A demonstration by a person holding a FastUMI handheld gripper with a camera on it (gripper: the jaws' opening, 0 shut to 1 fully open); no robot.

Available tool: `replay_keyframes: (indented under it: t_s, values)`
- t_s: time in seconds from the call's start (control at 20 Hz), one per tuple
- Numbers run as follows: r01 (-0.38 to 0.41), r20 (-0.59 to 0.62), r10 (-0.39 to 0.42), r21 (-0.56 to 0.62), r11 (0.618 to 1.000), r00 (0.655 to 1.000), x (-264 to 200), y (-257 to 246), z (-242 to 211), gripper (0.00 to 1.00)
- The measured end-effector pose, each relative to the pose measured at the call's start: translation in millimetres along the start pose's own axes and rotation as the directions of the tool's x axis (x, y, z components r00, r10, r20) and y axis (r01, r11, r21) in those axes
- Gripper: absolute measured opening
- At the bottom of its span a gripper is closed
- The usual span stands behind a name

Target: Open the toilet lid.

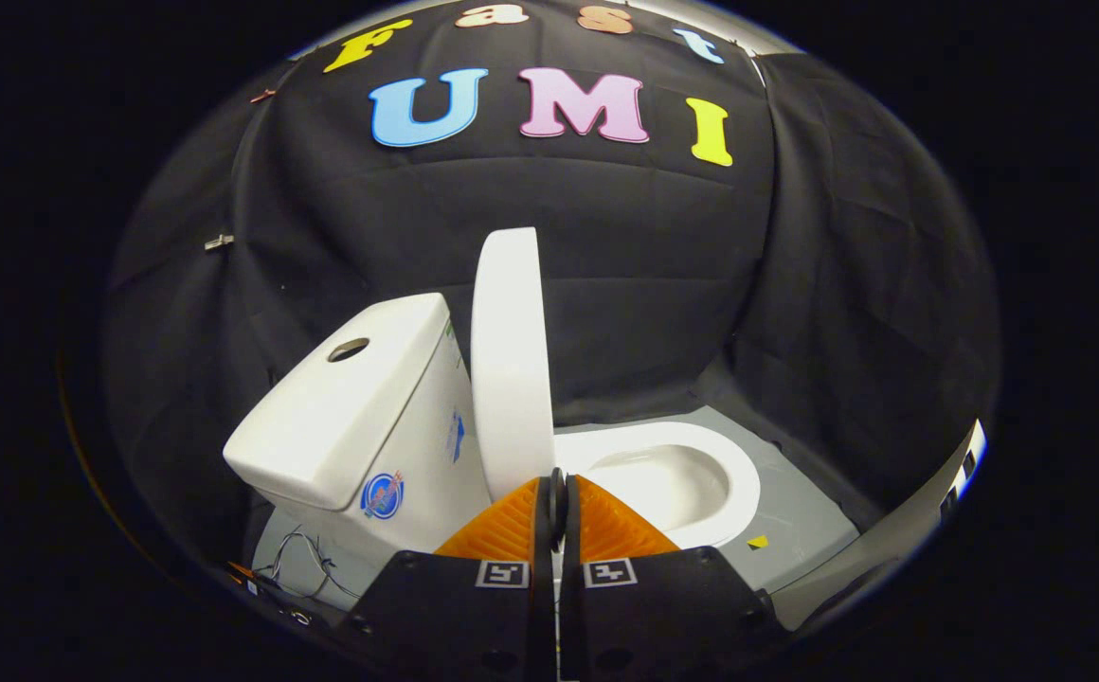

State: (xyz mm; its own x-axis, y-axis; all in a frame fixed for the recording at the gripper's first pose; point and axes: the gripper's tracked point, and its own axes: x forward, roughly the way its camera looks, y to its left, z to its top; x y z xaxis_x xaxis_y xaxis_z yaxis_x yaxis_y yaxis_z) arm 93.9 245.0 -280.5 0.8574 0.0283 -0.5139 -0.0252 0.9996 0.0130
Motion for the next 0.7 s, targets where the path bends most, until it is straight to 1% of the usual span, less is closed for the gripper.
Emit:
replay_keyframes:
  t_s: [0.15,0.4,0.55,0.7]
  values:
    - [0.001,0.030,0.002,-0.075,0.997,1.000,-3,24,-1,0.07]
    - [0.012,0.067,-0.001,-0.163,0.986,0.998,-5,58,-8,0.08]
    - [0.054,0.098,-0.034,-0.211,0.976,0.995,-4,64,-8,0.08]
    - [0.048,0.105,-0.027,-0.202,0.978,0.994,-8,60,-13,0.08]
